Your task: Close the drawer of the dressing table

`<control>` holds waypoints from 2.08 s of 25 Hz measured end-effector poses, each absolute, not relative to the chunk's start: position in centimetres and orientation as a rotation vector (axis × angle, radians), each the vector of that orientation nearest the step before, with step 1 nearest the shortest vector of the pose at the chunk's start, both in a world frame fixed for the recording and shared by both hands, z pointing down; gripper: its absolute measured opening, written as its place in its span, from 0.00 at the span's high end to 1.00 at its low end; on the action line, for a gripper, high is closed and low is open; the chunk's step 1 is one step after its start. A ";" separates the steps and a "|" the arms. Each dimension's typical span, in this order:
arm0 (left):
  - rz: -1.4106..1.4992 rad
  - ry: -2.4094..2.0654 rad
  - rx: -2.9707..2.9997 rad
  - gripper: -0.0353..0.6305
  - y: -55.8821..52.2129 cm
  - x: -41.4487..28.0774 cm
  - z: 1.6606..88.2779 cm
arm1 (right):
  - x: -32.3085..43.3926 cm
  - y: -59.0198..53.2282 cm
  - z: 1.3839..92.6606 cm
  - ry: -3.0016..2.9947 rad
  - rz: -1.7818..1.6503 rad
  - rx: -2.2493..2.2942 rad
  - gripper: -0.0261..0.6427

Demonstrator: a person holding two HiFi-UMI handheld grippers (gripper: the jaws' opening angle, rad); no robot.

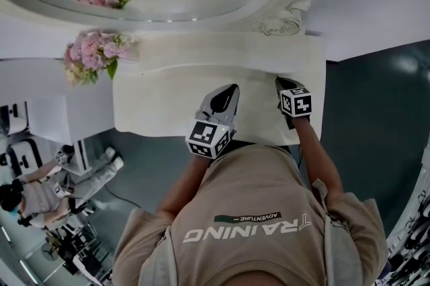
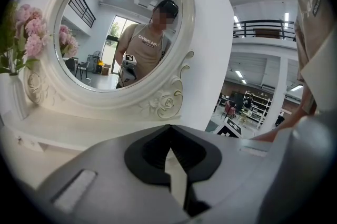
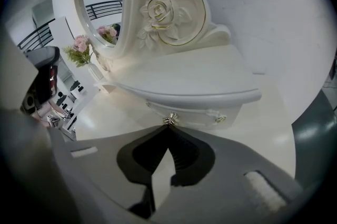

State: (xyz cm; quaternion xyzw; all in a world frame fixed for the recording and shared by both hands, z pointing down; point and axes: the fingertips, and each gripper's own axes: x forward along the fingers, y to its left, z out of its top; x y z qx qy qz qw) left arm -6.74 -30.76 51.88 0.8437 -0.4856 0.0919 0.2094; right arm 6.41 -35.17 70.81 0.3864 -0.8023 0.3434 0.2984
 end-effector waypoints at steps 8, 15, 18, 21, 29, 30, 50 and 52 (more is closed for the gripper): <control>0.233 -1.334 2.337 0.92 -31.0 -7.3 52.1 | 6.4 -36.0 70.8 -2.131 0.887 1.058 0.96; 0.209 -1.323 2.374 0.92 -31.0 -7.1 51.7 | 6.0 -35.6 69.7 -2.183 0.804 1.040 0.96; 0.180 -1.341 2.361 0.92 -29.9 -7.3 51.2 | 5.7 -33.5 68.2 -2.207 0.756 0.995 0.96; 0.152 -1.372 2.343 0.92 -29.1 -8.0 50.8 | 5.2 -32.2 65.6 -2.259 0.698 0.967 0.96; 0.106 -1.401 2.393 0.92 -28.9 -8.4 48.7 | 5.0 -30.0 58.3 -2.398 0.650 0.967 0.96; 0.097 -1.400 2.401 0.92 -28.9 -8.3 48.4 | 5.0 -29.6 57.6 -2.412 0.653 0.954 0.96; -0.033 -1.414 2.602 0.92 -30.9 -9.1 39.2 | 3.3 -32.0 38.6 -2.706 0.008 1.179 0.96; -0.047 -1.414 2.616 0.92 -31.1 -9.0 38.4 | 3.5 -31.9 37.4 -2.732 0.006 1.197 0.96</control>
